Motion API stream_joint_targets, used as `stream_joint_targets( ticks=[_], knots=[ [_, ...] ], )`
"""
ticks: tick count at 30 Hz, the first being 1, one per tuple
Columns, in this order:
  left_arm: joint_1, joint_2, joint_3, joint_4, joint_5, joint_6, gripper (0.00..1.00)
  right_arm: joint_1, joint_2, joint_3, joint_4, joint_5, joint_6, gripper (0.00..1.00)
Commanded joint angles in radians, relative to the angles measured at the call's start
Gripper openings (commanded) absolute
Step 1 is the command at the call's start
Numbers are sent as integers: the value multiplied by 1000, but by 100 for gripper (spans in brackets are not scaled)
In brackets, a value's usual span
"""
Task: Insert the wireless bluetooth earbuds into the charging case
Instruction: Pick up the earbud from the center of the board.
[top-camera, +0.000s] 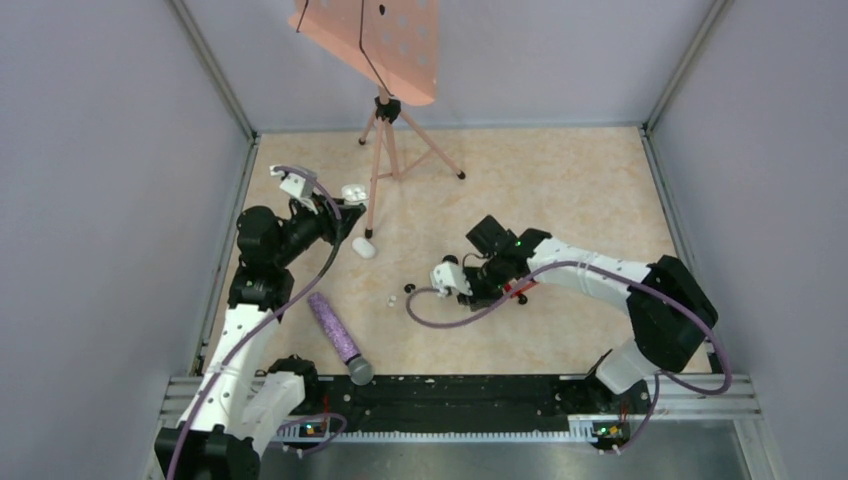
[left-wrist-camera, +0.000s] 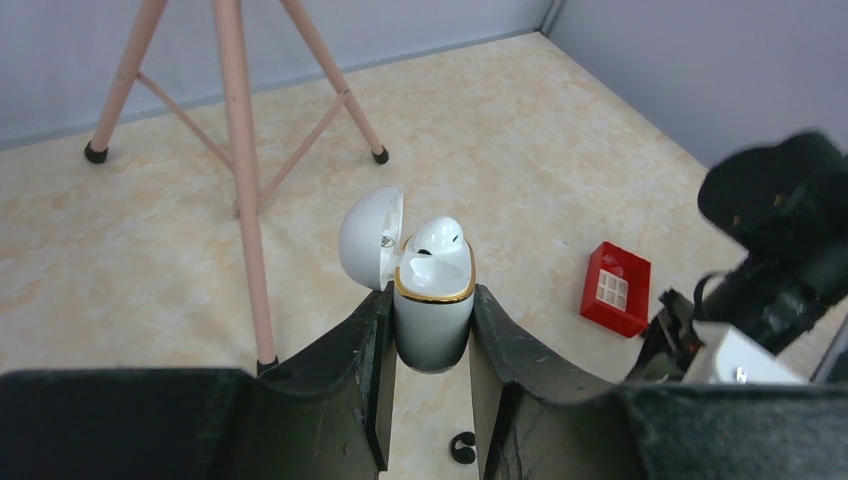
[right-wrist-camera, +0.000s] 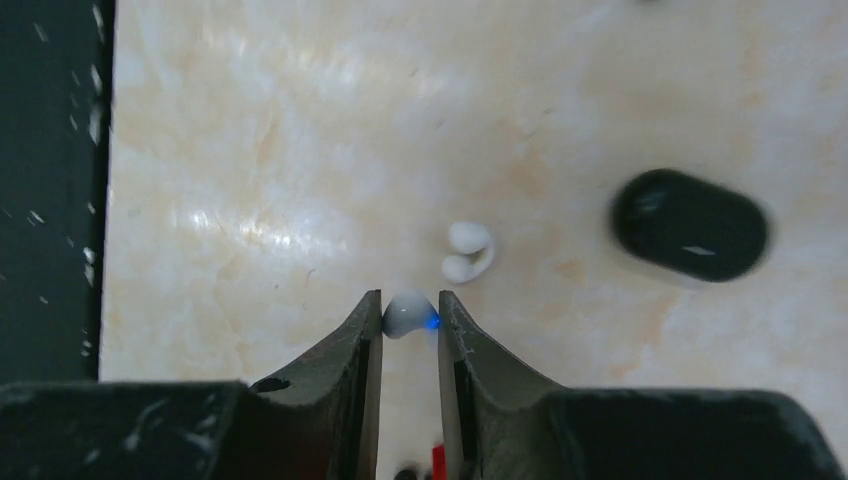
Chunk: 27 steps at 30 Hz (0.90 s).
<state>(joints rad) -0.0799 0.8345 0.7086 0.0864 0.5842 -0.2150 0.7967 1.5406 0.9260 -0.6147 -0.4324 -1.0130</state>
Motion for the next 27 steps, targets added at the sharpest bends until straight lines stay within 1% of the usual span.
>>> stream_joint_targets(
  ticks=[1,2,5,7,9,11,13,17,19,23,27],
  knots=[
    [5,30,-9,149,130,-26,0,-63,-112,325,-98,-258,335,10],
    [5,46,-10,177,166,-37,0,-78,-117,416,-106,-302,401,10],
    [5,127,7,280,298,-63,0,-99,-120,589,-101,-420,543,10],
    [3,179,17,363,384,-91,0,-100,-118,657,-52,-475,638,11],
    [-2,226,36,423,447,-126,0,-102,-113,689,34,-526,728,11],
    [-11,256,60,455,506,-141,0,-102,-117,689,150,-570,815,11],
    [-25,267,87,453,551,-126,0,-103,-123,658,311,-633,907,10],
    [-61,268,132,407,636,-102,0,-104,-124,550,781,-704,1209,10],
    [-79,260,150,381,666,-98,0,-102,-107,539,856,-711,1259,10],
    [-111,233,175,297,698,-72,0,-96,-86,539,960,-706,1302,10],
    [-119,216,197,260,710,-74,0,-88,-73,527,1005,-689,1311,10]
  ],
)
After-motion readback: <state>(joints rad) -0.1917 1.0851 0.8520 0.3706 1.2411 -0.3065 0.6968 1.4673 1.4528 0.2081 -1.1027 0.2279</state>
